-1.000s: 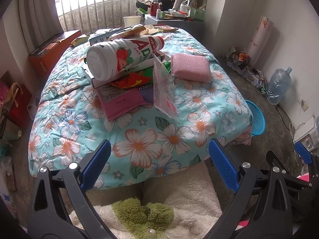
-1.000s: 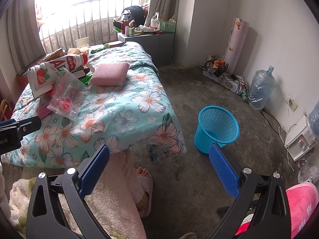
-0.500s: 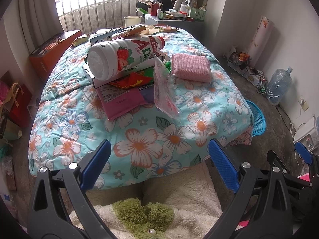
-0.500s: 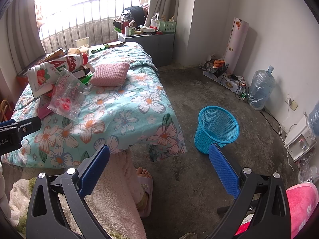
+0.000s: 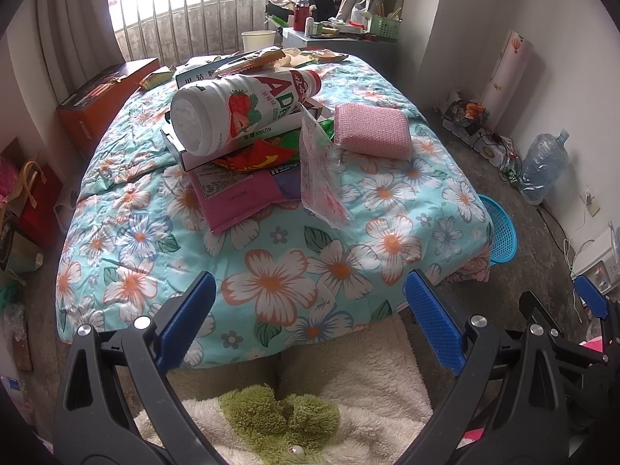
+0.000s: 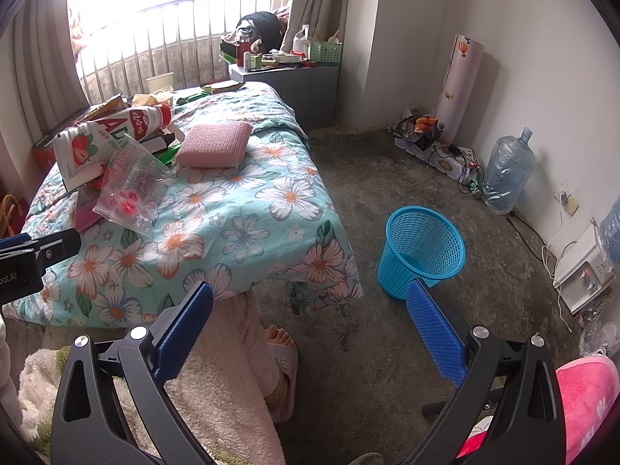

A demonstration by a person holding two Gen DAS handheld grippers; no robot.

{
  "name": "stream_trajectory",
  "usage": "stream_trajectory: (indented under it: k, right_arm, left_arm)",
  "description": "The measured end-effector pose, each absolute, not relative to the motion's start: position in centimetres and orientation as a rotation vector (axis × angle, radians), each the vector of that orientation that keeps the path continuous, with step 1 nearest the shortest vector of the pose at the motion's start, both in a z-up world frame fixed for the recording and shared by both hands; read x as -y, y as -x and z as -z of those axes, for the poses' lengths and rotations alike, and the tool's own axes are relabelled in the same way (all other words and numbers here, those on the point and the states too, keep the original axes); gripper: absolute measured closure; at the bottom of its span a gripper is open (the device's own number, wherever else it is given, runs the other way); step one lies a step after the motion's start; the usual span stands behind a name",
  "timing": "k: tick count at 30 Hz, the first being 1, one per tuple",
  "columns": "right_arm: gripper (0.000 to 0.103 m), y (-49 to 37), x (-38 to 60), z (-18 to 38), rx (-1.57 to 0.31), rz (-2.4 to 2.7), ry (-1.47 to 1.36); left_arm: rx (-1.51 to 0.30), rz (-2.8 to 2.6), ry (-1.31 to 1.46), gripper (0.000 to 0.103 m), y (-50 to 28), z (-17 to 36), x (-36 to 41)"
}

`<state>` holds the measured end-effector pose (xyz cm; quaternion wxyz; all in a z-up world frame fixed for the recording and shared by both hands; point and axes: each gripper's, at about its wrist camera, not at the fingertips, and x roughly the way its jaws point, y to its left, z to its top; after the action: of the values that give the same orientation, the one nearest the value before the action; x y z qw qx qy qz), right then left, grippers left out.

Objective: Collect trash

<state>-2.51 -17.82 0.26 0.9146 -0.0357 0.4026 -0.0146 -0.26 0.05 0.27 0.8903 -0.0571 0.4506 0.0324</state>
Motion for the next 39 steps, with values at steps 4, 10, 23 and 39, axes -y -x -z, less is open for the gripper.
stream_trajectory:
  k: [4, 10, 23, 39]
  right_arm:
    - [0.006, 2.5, 17.81, -0.28, -0.828, 0.03, 0.073]
    - [0.006, 2.48, 17.8, -0.31, -0.829, 0.03, 0.072]
    - [0.006, 2.4, 17.69, -0.3, -0.827, 0.029, 0.072]
    - [0.006, 2.36, 17.62, -0.19, -0.827, 0.029, 0.071]
  left_arm:
    - [-0.935, -0.067, 0.118, 0.009, 0.24, -0.26, -0.05]
    - [-0.936, -0.067, 0.118, 0.009, 0.24, -0.26, -0.04]
    - [-0.936, -0.067, 0.117, 0.009, 0.29, -0.26, -0.01]
    - [-0.939, -0.068, 0.116, 0.009, 0.3, -0.17, -0.34]
